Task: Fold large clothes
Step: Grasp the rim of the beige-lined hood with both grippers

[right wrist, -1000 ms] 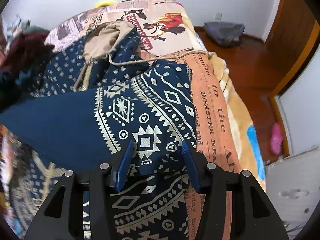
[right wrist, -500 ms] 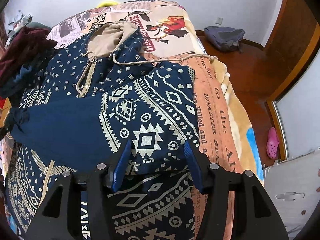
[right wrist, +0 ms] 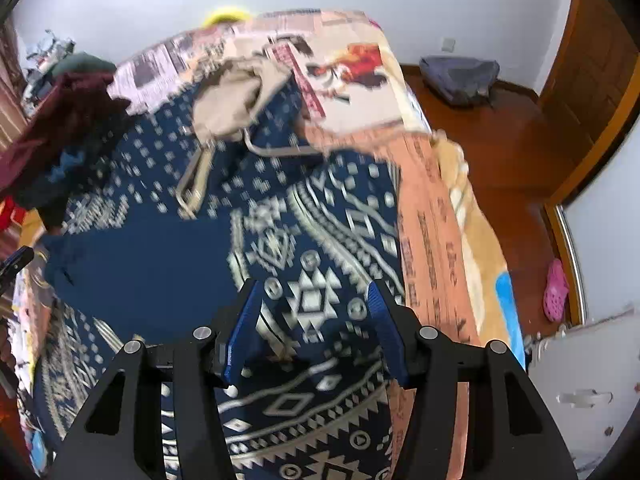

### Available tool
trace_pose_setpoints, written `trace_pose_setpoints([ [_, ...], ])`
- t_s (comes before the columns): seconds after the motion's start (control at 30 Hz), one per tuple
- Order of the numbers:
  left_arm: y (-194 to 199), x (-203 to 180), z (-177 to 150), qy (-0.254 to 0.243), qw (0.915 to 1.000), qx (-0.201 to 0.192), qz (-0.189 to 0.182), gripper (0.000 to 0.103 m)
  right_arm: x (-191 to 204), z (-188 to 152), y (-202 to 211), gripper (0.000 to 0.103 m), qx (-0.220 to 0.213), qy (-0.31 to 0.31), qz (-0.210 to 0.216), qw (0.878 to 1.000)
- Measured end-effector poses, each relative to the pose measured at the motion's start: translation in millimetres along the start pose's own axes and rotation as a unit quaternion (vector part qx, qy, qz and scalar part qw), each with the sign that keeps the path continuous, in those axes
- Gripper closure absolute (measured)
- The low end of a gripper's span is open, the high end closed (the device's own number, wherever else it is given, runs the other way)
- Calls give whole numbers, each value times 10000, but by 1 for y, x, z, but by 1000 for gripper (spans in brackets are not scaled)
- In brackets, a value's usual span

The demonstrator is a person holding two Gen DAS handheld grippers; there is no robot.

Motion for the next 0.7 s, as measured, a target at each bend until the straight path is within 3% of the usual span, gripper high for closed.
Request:
trace_pose_setpoints([
  [0.2,11,-51,55,-646,9963,-495,-283,58,16,29,24,52,-509,99,200,9985],
  [0.4,-11,-100,110,-1044,9902,-675,-635,51,39,66,28,51,-835,255,402,9954],
  [0.57,-62,-129,145,-1273,9886,-413,-692,51,57,96,4,51,-755,376,446,9954],
  [0.7,-121,-135,160,-1102,9906,60,-806,51,60,117,-36,51,-409,114,610,9972],
])
Point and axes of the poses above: each gripper's, at about its wrist camera, not at the fingertips, and y roughly against the way its jaws point, x to its left, z to its top, the point moved 1 cm from there along -y, roughly the way its jaws point, and after that the axes turned 7 degrees about -y, right-handed, at the moved point
